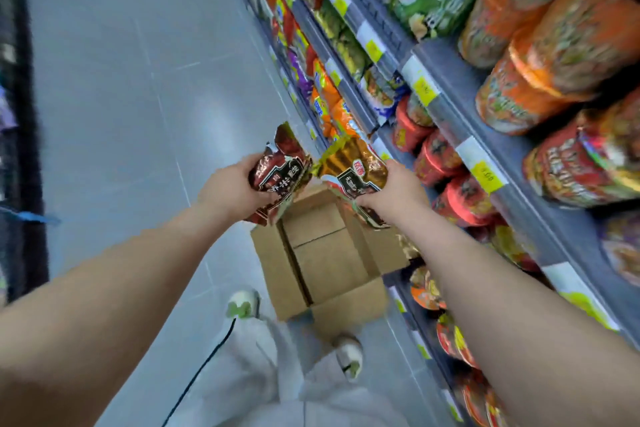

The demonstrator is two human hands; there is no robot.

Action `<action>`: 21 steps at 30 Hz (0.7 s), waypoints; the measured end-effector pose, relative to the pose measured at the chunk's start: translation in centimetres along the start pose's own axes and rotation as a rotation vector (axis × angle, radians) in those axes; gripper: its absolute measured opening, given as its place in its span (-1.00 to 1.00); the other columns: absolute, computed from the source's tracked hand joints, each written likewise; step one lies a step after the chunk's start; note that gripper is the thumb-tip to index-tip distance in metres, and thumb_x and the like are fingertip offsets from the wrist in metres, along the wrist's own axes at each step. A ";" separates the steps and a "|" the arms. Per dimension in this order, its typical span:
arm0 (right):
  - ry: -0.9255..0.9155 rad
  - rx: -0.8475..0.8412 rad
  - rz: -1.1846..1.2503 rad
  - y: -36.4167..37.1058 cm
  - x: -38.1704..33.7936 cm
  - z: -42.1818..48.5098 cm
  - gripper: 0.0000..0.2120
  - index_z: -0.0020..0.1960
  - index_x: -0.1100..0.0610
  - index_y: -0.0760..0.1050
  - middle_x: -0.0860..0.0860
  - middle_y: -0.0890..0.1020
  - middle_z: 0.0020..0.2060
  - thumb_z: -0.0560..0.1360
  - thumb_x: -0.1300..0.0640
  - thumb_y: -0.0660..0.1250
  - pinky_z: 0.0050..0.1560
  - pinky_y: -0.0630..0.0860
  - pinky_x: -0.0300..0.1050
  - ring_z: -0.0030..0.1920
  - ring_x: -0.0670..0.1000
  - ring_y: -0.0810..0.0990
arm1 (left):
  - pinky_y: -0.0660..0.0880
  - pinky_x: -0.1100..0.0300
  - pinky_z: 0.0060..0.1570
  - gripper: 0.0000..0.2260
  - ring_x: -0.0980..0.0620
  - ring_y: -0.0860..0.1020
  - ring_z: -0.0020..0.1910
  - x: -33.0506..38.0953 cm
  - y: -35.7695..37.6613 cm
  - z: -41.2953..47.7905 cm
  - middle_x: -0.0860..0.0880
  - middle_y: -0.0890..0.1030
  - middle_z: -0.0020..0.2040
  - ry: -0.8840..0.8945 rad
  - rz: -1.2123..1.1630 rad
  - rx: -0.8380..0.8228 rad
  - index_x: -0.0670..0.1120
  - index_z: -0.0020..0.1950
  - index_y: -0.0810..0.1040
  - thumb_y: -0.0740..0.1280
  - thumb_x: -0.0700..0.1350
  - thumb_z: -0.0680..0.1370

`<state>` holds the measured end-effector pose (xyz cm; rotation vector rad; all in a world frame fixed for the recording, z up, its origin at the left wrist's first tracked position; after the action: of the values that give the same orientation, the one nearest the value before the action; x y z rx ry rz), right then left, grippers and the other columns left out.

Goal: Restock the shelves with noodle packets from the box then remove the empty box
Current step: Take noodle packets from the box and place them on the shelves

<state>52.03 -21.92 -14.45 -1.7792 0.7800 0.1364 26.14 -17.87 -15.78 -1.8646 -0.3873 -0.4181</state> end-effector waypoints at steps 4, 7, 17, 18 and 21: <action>-0.074 0.056 -0.013 -0.1 -5.8 -1.6 -0.46 0.16 0.06 0.43 0.04 0.60 0.07 0.26 -0.03 0.53 0.06 0.53 0.00 0.10 0.13 0.56 | 0.45 0.16 -0.02 -0.35 -0.10 0.55 0.12 -3.2 -4.2 -0.7 0.00 0.60 0.17 -0.001 -0.046 0.055 0.13 0.41 0.34 0.50 0.06 0.37; -0.107 0.053 0.061 1.9 -11.2 -2.6 -0.46 0.17 0.06 0.43 0.02 0.61 0.04 0.28 -0.01 0.54 0.06 0.53 -0.01 0.08 0.11 0.57 | 0.50 0.11 0.02 -0.35 -0.07 0.56 0.09 -7.6 -9.2 -0.4 0.04 0.61 0.15 0.015 -0.097 0.079 0.17 0.39 0.35 0.51 0.06 0.35; -0.230 0.175 0.174 10.3 -33.9 -2.8 -0.48 0.17 0.06 0.44 0.01 0.59 0.04 0.30 -0.03 0.54 0.06 0.54 0.07 0.06 0.09 0.56 | 0.44 0.16 -0.08 -0.39 -0.09 0.55 0.09 -23.9 -23.6 1.4 0.03 0.61 0.13 -0.009 -0.051 0.248 0.17 0.39 0.34 0.47 0.13 0.38; -0.241 0.192 0.176 10.9 -35.4 -2.6 -0.49 0.16 0.05 0.44 0.01 0.59 0.03 0.30 -0.03 0.53 0.06 0.54 0.07 0.06 0.09 0.55 | 0.46 0.15 -0.08 -0.39 -0.09 0.55 0.08 -25.0 -24.6 1.6 0.03 0.62 0.12 -0.011 -0.024 0.252 0.17 0.39 0.34 0.46 0.14 0.38; -0.281 0.196 0.155 12.3 -39.4 -1.1 -0.51 0.14 0.01 0.43 -0.02 0.60 0.01 0.29 -0.05 0.53 0.04 0.54 0.07 0.04 0.08 0.56 | 0.50 0.11 -0.04 -0.36 -0.10 0.56 0.07 -27.8 -27.0 3.4 0.02 0.62 0.12 -0.005 -0.004 0.255 0.17 0.41 0.31 0.46 0.16 0.38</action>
<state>14.28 -7.62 -5.95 -1.4750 0.7004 0.3910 -10.52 -7.83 -7.32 -1.6172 -0.4267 -0.3497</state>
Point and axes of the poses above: each hand's wrist, its own z-axis towards the middle knuckle, its own y-axis out of the palm, x = y × z, the point moved 2 cm from there along z, towards the middle knuckle
